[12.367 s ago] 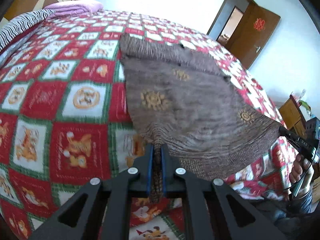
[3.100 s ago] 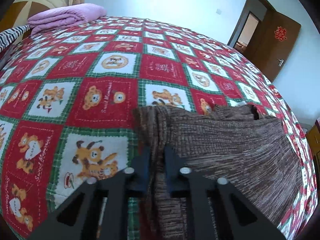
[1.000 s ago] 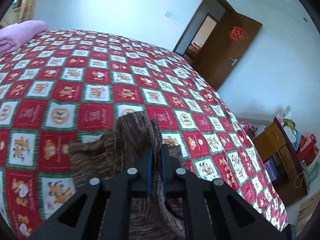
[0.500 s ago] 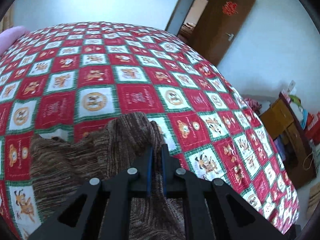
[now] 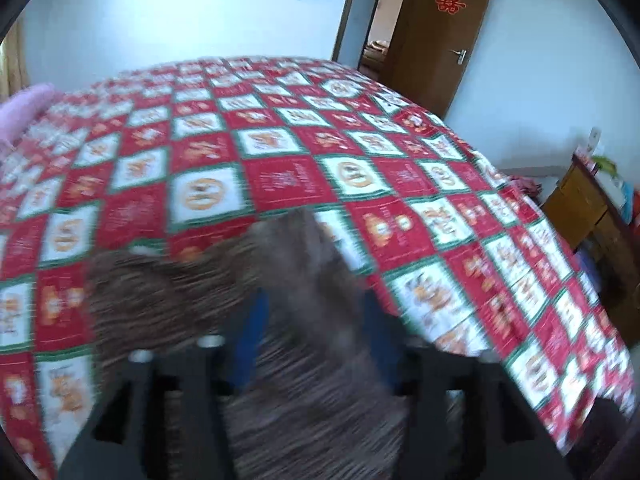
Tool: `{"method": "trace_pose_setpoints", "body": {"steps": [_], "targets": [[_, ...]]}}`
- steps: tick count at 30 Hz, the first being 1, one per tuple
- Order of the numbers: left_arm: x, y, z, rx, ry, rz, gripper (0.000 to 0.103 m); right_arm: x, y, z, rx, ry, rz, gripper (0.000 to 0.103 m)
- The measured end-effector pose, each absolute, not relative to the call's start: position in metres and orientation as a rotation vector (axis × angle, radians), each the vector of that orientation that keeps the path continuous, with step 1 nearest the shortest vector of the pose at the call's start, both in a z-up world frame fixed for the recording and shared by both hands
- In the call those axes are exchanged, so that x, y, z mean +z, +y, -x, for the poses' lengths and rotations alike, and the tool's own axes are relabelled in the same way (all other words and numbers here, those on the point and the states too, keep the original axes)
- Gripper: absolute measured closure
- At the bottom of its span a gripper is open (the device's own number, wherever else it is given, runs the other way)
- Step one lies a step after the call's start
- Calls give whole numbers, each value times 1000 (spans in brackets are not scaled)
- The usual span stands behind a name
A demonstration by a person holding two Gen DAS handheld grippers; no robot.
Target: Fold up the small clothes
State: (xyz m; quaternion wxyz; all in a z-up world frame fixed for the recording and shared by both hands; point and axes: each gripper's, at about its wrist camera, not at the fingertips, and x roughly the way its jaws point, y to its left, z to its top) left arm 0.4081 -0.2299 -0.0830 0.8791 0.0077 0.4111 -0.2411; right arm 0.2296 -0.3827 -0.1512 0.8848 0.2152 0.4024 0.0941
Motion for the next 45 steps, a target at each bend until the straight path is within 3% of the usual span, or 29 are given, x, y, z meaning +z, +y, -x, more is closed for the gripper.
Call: {"method": "trace_pose_setpoints", "body": {"steps": [8, 10, 15, 17, 19, 21, 22, 29, 35, 36, 39, 45], "targets": [[-118, -165, -359, -404, 837, -110, 35, -152, -379, -226, 193, 826, -424, 99], [-129, -161, -348, -374, 827, -154, 23, -153, -378, -225, 188, 822, -422, 99], [-142, -152, -344, -394, 836, -105, 20, -151, -373, -220, 173, 802, -381, 98], [-142, -148, -345, -392, 838, -78, 13, -144, -367, -212, 148, 781, -326, 96], [-145, -139, -344, -406, 843, -33, 11, -129, -361, -199, 72, 728, -242, 83], [-147, -131, -345, -409, 861, 11, 7, -114, -358, -191, 22, 660, -203, 49], [-148, -129, -346, -405, 867, 24, 5, -104, -358, -190, 25, 623, -209, 45], [-155, -123, -346, -429, 904, 87, 3, -71, -325, -264, 221, 642, -225, 45], [-157, -132, -340, -431, 907, 21, 0, -110, -330, -343, 196, 814, -287, 45], [-157, -133, -339, -431, 907, 16, 0, -121, -334, -353, 180, 866, -298, 46], [-157, -133, -338, -433, 909, 10, 0, -136, -353, -360, 121, 891, -302, 67], [-157, -132, -338, -445, 909, 20, 0, -113, -349, -353, 74, 833, -227, 65]]}}
